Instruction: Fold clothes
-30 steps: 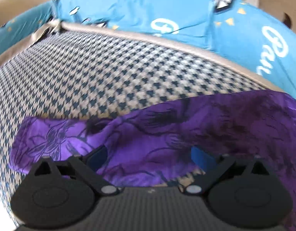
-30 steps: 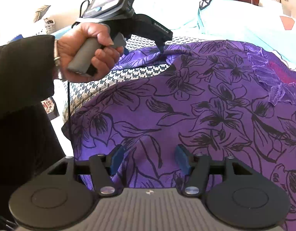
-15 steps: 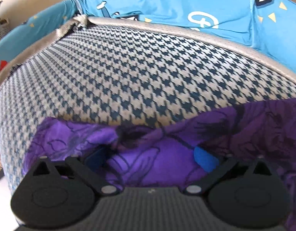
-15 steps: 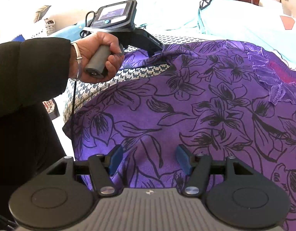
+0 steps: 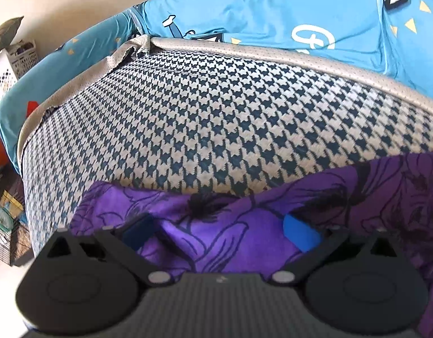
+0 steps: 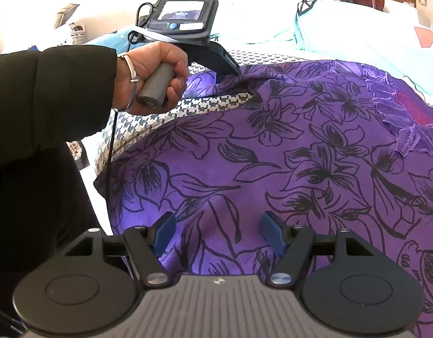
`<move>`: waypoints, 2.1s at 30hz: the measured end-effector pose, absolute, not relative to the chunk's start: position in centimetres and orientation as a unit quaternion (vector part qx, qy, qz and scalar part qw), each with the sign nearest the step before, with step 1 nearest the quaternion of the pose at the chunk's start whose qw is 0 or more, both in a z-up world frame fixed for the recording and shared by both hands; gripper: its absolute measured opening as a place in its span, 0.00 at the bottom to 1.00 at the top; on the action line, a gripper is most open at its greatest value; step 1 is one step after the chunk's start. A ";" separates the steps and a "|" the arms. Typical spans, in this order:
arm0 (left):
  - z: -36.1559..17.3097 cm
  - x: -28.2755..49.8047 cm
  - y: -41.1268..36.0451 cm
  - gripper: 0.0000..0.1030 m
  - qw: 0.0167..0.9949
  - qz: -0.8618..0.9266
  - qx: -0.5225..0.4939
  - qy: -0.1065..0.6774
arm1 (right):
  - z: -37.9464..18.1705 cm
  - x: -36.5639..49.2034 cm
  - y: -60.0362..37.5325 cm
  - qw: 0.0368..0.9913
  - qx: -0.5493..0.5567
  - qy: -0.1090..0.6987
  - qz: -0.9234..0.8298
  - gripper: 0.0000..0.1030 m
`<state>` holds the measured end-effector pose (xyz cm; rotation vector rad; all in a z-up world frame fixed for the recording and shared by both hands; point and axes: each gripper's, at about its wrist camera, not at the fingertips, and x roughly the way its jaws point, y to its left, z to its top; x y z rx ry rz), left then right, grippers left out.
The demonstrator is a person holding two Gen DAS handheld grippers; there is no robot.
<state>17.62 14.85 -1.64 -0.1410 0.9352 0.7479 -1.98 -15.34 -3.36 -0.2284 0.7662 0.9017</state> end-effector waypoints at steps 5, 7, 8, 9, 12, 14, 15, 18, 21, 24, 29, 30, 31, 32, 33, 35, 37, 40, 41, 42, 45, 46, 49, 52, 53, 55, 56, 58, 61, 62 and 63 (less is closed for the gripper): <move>-0.1 17.3 12.4 1.00 0.843 0.317 -0.057 0.432 | -3.4 -1.9 -15.5 0.822 -0.106 0.362 0.426 0.66; 0.6 17.3 10.6 1.00 0.853 0.291 -0.050 0.431 | -3.4 -1.9 -15.4 0.822 -0.106 0.363 0.426 0.66; 1.0 17.2 9.7 1.00 0.858 0.277 -0.046 0.430 | -3.4 -1.9 -15.4 0.822 -0.107 0.363 0.426 0.66; 1.3 17.1 8.8 1.00 0.864 0.261 -0.042 0.430 | -3.3 -1.9 -15.4 0.822 -0.108 0.363 0.426 0.66; 2.0 16.6 5.6 1.00 0.876 0.221 -0.024 0.429 | -3.2 -1.9 -15.6 0.823 -0.105 0.364 0.424 0.66; 2.4 16.3 3.5 1.00 0.883 0.196 -0.011 0.426 | -3.0 -1.8 -16.0 0.826 -0.097 0.364 0.418 0.66; 2.7 16.1 2.5 1.00 0.887 0.185 -0.004 0.424 | -2.8 -1.7 -16.2 0.830 -0.092 0.364 0.413 0.66; 3.1 15.9 0.9 1.00 0.890 0.159 0.005 0.427 | -2.4 -1.2 -17.2 0.843 -0.072 0.361 0.391 0.66; 3.5 15.4 -0.4 1.00 0.892 0.136 0.006 0.431 | -1.8 -0.6 -18.5 0.858 -0.055 0.357 0.367 0.66; 3.5 14.7 -1.0 1.00 0.893 0.120 0.008 0.433 | -1.1 -0.2 -20.0 0.872 -0.036 0.348 0.343 0.66; 2.9 12.8 -3.1 1.00 0.894 0.091 0.032 0.438 | -0.4 0.3 -22.2 0.890 -0.016 0.346 0.297 0.65; 2.7 12.4 -3.6 1.00 0.893 0.084 0.036 0.440 | -0.4 0.3 -22.6 0.893 -0.013 0.347 0.288 0.65; 2.5 12.0 -3.9 1.00 0.893 0.076 0.039 0.441 | -0.3 0.4 -23.0 0.895 -0.009 0.348 0.278 0.65; 2.3 11.7 -4.2 1.00 0.894 0.067 0.040 0.441 | -0.3 0.5 -23.5 0.897 -0.005 0.349 0.269 0.65; 2.1 11.4 -4.5 1.00 0.894 0.061 0.042 0.441 | -0.3 0.6 -23.9 0.900 -0.002 0.351 0.260 0.65; 1.7 10.8 -5.1 1.00 0.893 0.053 0.048 0.445 | -0.2 0.7 -24.7 0.904 0.005 0.353 0.242 0.65; 1.4 10.5 -5.6 1.00 0.893 0.038 0.042 0.447 | -0.1 0.8 -25.5 0.908 0.012 0.355 0.223 0.65; 0.9 10.2 -6.3 1.00 0.892 0.025 0.046 0.448 | 0.1 1.1 -26.8 0.913 0.023 0.358 0.195 0.65; 0.7 10.2 -6.6 1.00 0.892 0.022 0.050 0.449 | 0.1 1.1 -27.2 0.914 0.027 0.359 0.186 0.65; 0.5 10.2 -6.9 1.00 0.891 0.019 0.053 0.451 | 0.1 1.2 -27.6 0.916 0.030 0.360 0.177 0.66; 0.0 10.2 -7.6 1.00 0.889 0.009 0.061 0.454 | 0.1 1.4 -28.8 0.918 0.042 0.365 0.152 0.66; -0.2 10.2 -7.9 1.00 0.888 0.005 0.064 0.454 | 0.1 1.5 -29.1 0.918 0.045 0.367 0.145 0.66; -0.7 10.2 -8.5 1.00 0.887 0.002 0.077 0.455 | -0.1 1.7 -29.9 0.917 0.051 0.374 0.126 0.66; -1.0 10.0 -8.8 1.00 0.887 -0.003 0.080 0.455 | -0.4 1.9 -30.4 0.915 0.055 0.383 0.112 0.66; -1.0 10.0 -8.9 1.00 0.887 -0.004 0.080 0.455 | -0.4 1.9 -30.6 0.915 0.057 0.384 0.110 0.66; -1.1 9.8 -9.0 1.00 0.888 -0.004 0.083 0.452 | -0.4 2.0 -30.8 0.916 0.060 0.383 0.105 0.66; -1.2 9.8 -9.0 1.00 0.889 -0.002 0.084 0.450 | -0.4 2.0 -30.9 0.917 0.061 0.381 0.103 0.66; -1.2 9.7 -9.0 1.00 0.890 0.002 0.087 0.447 | -0.2 1.8 -31.1 0.918 0.062 0.378 0.100 0.66; -1.1 9.7 -9.1 1.00 0.892 0.003 0.084 0.444 | -0.1 1.7 -31.1 0.920 0.062 0.373 0.100 0.66; -1.0 9.7 -9.1 1.00 0.893 0.003 0.083 0.442 | -0.1 1.7 -31.1 0.920 0.059 0.373 0.100 0.66; -0.9 9.6 -9.1 1.00 0.895 0.003 0.083 0.439 | -0.1 1.7 -31.1 0.921 0.057 0.374 0.098 0.66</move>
